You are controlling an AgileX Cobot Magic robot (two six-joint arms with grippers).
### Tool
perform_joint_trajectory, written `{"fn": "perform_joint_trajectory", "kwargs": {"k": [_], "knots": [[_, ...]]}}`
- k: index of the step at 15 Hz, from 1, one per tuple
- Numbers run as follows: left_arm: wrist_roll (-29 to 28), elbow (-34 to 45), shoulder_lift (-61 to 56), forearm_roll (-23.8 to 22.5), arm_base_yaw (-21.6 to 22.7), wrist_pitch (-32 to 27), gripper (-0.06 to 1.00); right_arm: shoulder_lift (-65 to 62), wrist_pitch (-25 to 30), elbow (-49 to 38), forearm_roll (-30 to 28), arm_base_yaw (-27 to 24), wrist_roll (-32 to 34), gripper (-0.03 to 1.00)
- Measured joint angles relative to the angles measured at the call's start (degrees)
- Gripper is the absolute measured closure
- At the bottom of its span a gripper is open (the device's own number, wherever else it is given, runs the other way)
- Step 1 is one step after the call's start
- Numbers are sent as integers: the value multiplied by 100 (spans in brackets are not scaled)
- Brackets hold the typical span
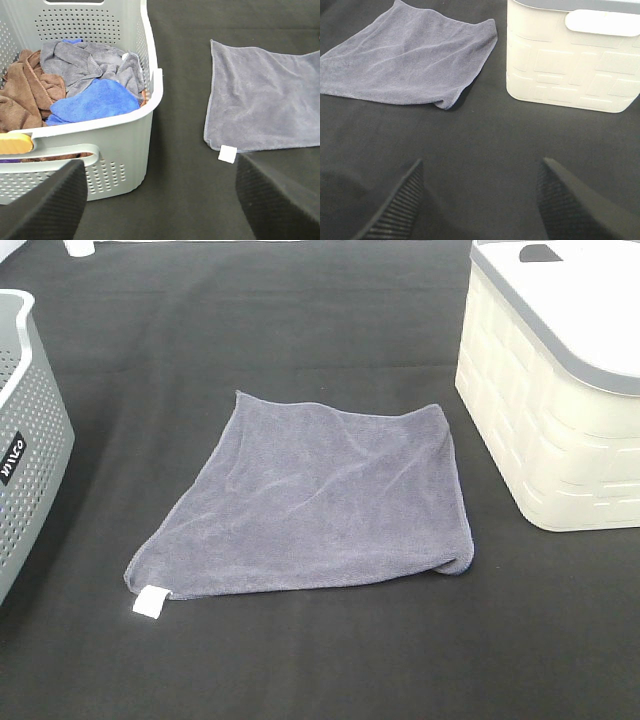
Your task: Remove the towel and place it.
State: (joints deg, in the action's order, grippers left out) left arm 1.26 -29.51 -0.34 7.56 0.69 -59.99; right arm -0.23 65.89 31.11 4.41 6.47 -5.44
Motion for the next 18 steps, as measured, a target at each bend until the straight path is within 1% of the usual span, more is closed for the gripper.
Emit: {"fn": "perform_joint_trajectory", "kwargs": {"k": [4, 6, 7, 18], "knots": [[235, 34, 0, 6, 0, 6, 18, 0, -6, 0, 23, 0, 0, 32], [269, 34, 0, 6, 0, 6, 18, 0, -418, -189, 29, 0, -6, 32], [269, 34, 0, 6, 0, 6, 18, 0, -470, -229, 34, 0, -6, 32], [264, 34, 0, 6, 0, 6, 18, 0, -510, -229, 40, 0, -6, 32]]}}
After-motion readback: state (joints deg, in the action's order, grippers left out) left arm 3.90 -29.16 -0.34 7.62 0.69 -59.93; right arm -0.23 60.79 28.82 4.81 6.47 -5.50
